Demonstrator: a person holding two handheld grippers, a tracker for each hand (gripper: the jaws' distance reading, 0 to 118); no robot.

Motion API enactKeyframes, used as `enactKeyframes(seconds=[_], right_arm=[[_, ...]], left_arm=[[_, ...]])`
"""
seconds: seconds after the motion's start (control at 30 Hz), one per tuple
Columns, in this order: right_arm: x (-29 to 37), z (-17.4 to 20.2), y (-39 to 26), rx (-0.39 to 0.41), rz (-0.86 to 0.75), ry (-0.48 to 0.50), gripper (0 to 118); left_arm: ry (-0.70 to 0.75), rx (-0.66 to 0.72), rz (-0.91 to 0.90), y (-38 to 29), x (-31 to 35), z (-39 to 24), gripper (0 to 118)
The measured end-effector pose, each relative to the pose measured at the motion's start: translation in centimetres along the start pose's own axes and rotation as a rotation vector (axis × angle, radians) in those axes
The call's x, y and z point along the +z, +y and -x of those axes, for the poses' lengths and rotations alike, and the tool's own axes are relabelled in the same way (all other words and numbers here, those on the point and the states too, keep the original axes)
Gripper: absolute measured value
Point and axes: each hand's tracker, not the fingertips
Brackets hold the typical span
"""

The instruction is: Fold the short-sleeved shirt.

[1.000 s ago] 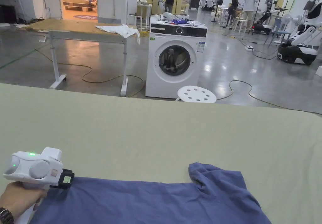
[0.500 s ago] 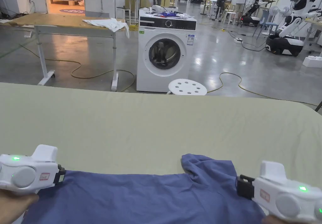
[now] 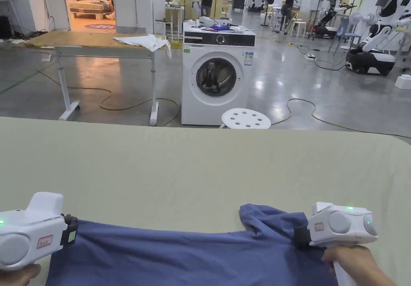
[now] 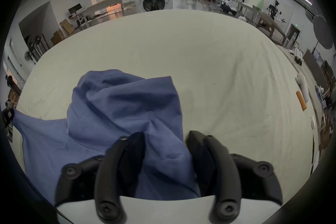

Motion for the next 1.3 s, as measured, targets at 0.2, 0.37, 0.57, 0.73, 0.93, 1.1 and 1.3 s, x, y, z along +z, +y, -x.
enactKeyframes(seconds=[0.2, 0.37, 0.57, 0.73, 0.93, 1.1, 1.3], right_arm=[[2.2, 0.5, -1.2, 0.028, -0.105, 0.011, 4], [9.5, 0.6, -1.7, 0.003, -0.302, 0.017, 4], [19.8, 0.8, -1.2, 0.020, -0.456, 0.028, 4], [28.6, 1.8, 0.2, 0.055, -0.609, -0.012, 4], [37.2, 3.3, 2.4, 0.089, -0.732, -0.019, 4], [41.3, 4.5, 5.5, 0.088, -0.783, -0.023, 4], [43.8, 5.4, 10.2, 0.091, -0.818, -0.047, 4]], left_arm=[[0.001, 0.007, 0.002, -0.3, 0.5, -0.3, 0], [0.009, 0.022, -0.075, 1.0, 3.6, 0.0, 0], [0.016, 0.037, -0.204, 4.1, 10.4, 0.4, 0], [0.026, 0.038, -0.320, 7.2, 17.1, 0.9, 0], [0.049, 0.045, -0.409, 11.2, 23.5, 2.1, 0], [0.066, 0.042, -0.443, 15.0, 26.1, 2.8, 0], [0.093, 0.044, -0.476, 20.0, 27.3, 3.4, 0]])
